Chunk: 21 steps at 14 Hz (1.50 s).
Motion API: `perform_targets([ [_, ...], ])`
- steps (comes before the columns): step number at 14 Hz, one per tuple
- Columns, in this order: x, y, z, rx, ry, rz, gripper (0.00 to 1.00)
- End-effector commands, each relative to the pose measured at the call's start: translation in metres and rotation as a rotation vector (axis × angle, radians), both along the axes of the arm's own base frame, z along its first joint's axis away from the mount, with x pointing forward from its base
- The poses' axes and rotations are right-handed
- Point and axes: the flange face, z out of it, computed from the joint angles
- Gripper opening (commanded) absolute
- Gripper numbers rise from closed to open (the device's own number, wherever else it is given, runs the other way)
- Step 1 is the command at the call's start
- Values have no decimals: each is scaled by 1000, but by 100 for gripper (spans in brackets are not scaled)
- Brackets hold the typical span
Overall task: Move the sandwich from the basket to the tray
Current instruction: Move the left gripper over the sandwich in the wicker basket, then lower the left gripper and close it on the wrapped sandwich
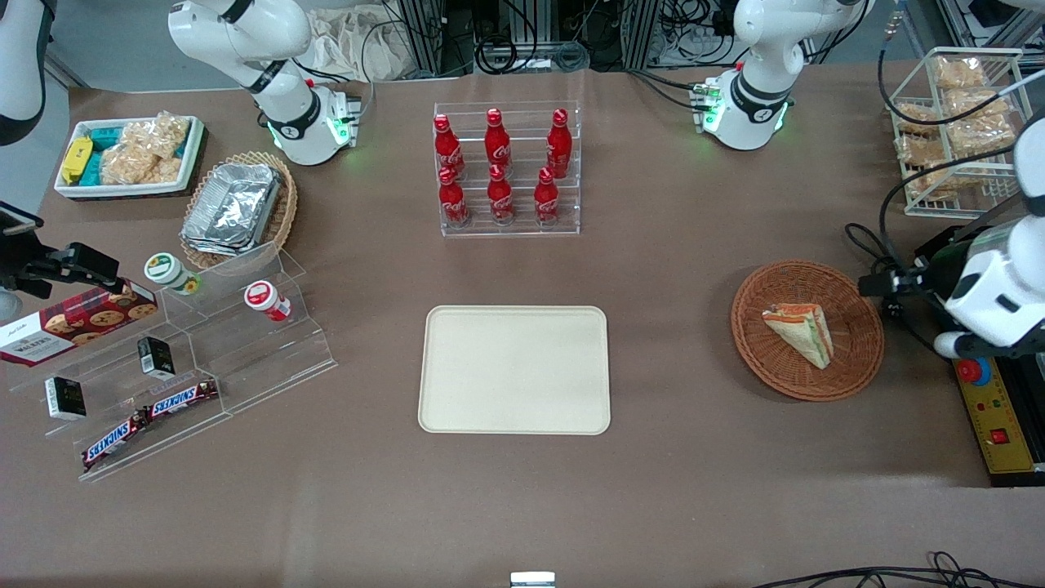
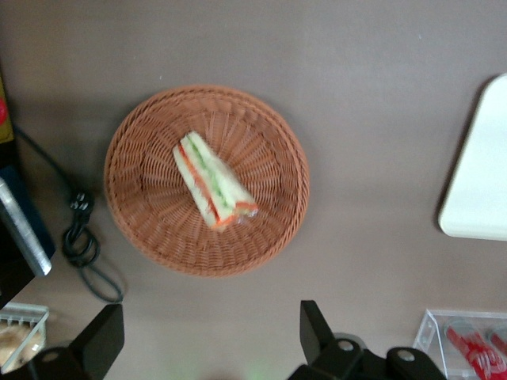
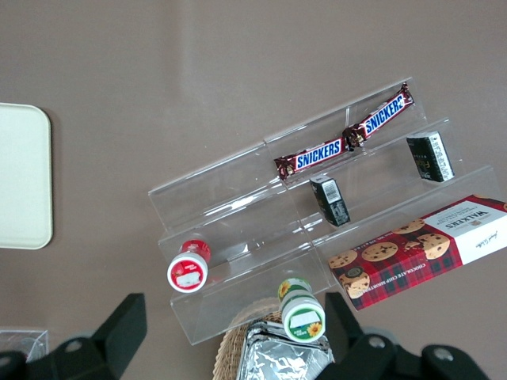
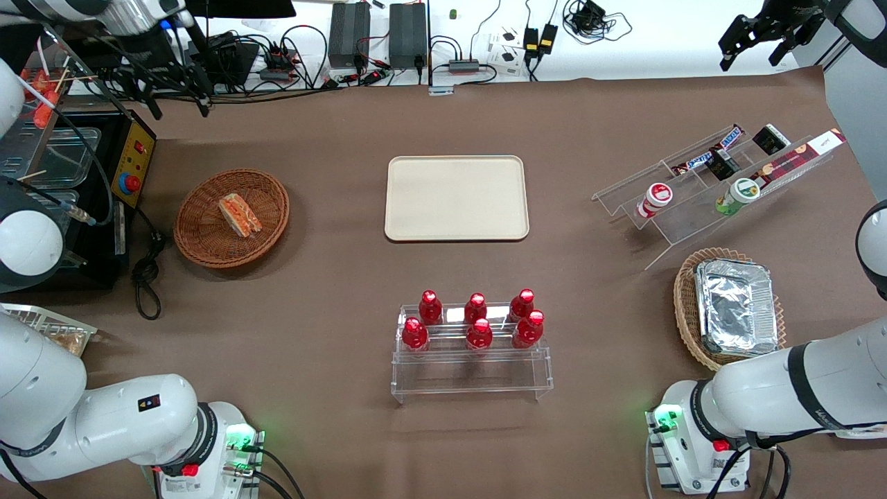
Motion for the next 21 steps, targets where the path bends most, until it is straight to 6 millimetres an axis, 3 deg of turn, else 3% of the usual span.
perform_targets([
  [1, -31, -3, -41, 35, -41, 60, 99],
  [5, -44, -3, -116, 46, -89, 197, 99],
  [6, -48, 9, -134, 49, -107, 247, 99],
  [9, -47, 21, -161, 47, -101, 342, 99],
  [12, -38, 21, -193, 41, -120, 498, 99],
  [15, -36, 21, -210, 37, -120, 568, 99],
  [18, -52, 29, -235, 42, -124, 588, 99],
  [21, -58, 35, -244, 63, -127, 574, 99],
])
